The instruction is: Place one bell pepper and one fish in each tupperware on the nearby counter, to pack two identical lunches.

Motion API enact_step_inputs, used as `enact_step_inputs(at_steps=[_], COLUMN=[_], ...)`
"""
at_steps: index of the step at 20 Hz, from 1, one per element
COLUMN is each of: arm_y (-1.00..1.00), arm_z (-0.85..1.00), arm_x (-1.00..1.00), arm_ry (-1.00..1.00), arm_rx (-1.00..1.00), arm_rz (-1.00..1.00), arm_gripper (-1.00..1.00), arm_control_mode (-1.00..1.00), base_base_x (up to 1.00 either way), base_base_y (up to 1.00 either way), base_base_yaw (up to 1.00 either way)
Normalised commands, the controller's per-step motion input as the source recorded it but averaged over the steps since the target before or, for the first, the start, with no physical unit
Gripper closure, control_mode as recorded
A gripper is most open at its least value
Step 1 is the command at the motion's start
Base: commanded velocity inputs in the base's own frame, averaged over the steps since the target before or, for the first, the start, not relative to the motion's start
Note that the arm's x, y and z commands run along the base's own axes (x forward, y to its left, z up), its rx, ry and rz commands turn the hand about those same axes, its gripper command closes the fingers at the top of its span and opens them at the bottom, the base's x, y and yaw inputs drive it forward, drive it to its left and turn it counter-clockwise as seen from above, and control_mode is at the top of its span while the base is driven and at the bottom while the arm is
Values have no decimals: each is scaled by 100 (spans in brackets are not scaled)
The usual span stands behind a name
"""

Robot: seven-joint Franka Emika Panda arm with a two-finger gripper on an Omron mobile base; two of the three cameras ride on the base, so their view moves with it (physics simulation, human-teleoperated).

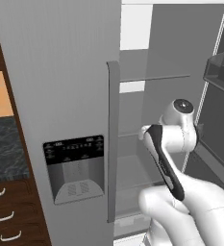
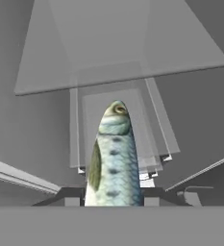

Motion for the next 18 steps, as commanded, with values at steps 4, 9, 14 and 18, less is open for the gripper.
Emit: enact_step_inputs(at_steps=[4,9,14,18], arm_y=[11,0,0,0], arm_z=[39,20,8,18], arm_x=[-100,-60,-21,-54], arm_ry=[0,5,13,2], arm_rx=[-1,-3,-6,0], arm_rz=[4,0,0,0], arm_gripper=[100,100,100,100], arm_control_mode=[-100,-100,-100,-100], base_base_x=[0,0,0,0], base_base_y=[0,0,0,0], base_base_yaw=[0,0,0,0])
